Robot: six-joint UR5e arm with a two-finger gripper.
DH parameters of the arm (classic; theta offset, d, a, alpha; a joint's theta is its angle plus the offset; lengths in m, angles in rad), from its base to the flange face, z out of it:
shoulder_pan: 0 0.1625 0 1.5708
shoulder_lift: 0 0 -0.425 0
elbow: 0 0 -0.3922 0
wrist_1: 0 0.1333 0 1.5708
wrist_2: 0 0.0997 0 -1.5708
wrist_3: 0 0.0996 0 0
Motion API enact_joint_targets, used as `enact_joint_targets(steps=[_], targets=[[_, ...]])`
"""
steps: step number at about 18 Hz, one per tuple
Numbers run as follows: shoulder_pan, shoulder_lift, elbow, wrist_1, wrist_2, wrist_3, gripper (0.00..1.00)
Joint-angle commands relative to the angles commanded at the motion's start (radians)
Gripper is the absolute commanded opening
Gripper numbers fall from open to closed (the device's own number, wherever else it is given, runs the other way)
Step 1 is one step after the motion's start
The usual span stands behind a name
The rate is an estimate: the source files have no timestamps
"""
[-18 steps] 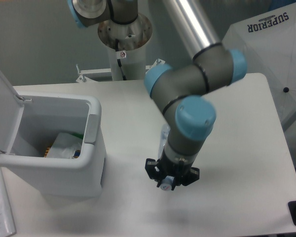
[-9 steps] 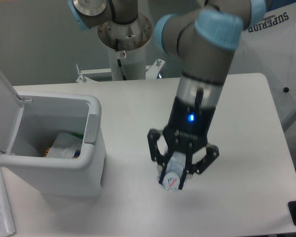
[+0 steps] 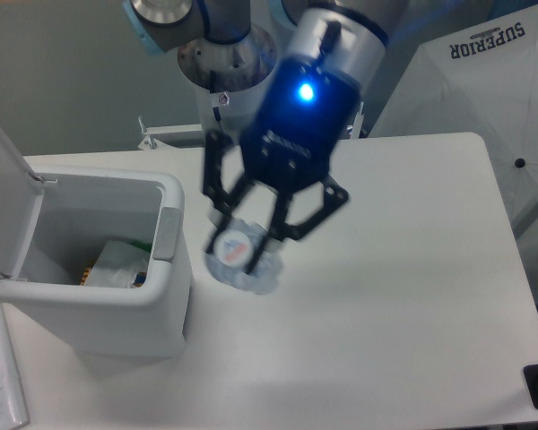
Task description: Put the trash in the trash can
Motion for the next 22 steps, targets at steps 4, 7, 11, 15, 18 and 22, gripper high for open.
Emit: enact_joint_targets(steps=[4,7,11,15,18,22], targets=[[-0.026,0.060,-0.078,0.000,-0.063,-0.003,0.00],[-0.072,0.078,-0.129,0.008,-0.066,-0.002,0.00],[-0.126,0.066,-0.160,0.020,-0.077,-0.002,0.00],[-0.146,0.045,-0.161,0.021,-0.092,0.003,0.51],[-0.135,0.043,-0.178,0.020,-0.089,-0.002,1.00],[-0.054,0.048,-0.210,0.020,-0.079,0.009,1.00]])
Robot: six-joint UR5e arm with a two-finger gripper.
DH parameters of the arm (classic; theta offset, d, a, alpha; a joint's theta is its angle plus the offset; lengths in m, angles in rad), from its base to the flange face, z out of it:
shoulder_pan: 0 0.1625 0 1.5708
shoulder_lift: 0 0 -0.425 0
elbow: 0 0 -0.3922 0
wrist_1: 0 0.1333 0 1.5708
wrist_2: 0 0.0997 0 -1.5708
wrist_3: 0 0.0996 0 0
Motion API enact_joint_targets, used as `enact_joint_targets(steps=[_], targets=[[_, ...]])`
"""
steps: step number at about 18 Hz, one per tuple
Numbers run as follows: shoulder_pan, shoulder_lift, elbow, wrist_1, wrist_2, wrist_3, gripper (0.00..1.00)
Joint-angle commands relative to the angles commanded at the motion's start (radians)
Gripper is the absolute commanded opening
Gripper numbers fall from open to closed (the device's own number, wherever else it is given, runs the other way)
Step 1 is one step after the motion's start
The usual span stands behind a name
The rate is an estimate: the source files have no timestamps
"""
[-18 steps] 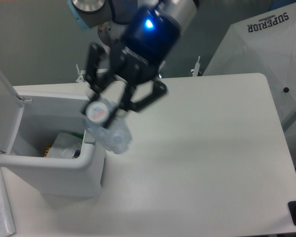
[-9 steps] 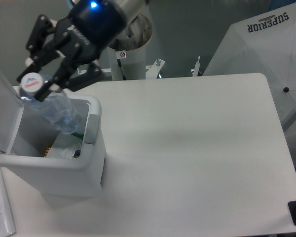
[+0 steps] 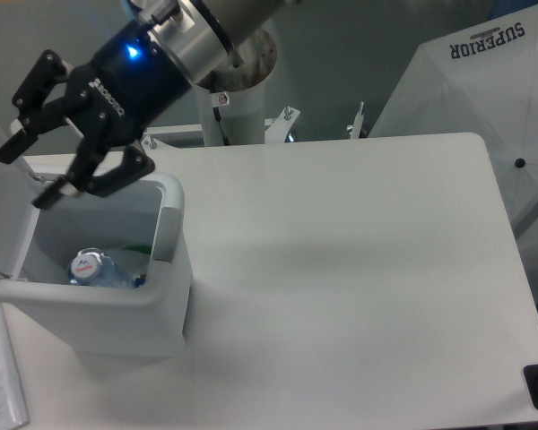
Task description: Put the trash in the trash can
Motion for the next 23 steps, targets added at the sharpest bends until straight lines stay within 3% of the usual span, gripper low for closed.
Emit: enact_joint_targets(steps=[3,7,11,17,19,21,23], targets=[[0.152,-0.017,-0.006,0.002,0.000,0.056,1.00],[0.292,-0.110,0.004,0.000,0.043,0.161,1.00],[0.330,-0.170,0.008,-0.002,0.311,0.262,1.00],[0.316,-0.192,-0.028,-0.009,0.752,0.288,1.00],[0.272,-0.207,-0.011,-0.069,0.888,0.331,1.00],[0.240,-0.233,0.044,-0.153,0.986,0.403,1.00],[0.221,-0.270,0.127,-0.285,1.069,0.471,1.00]])
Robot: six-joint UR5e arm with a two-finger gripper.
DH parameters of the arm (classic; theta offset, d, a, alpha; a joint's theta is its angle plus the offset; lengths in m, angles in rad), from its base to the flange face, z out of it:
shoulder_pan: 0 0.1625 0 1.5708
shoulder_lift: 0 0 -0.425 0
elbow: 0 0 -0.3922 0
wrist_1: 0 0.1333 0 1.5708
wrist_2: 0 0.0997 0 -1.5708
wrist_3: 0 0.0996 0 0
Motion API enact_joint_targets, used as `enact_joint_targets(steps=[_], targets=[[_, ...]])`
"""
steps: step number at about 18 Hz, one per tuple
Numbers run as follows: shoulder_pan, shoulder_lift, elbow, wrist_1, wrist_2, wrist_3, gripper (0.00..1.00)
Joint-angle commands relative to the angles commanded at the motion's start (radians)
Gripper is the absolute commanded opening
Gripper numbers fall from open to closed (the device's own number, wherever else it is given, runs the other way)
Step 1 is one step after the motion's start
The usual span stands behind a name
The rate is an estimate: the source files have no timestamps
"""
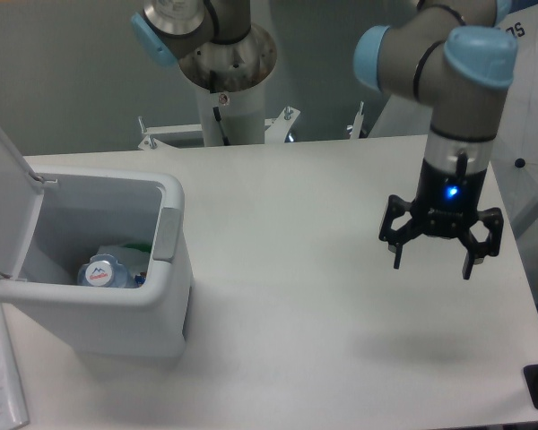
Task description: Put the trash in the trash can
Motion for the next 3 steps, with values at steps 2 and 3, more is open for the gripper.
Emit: enact_joint_targets(steps=[2,3], targets=[[-0.023,-0.035,0.077,-0.121,0.057,0.026,1.00],[-0.025,-0.046,0.097,-0.146,0.072,0.026,1.00]])
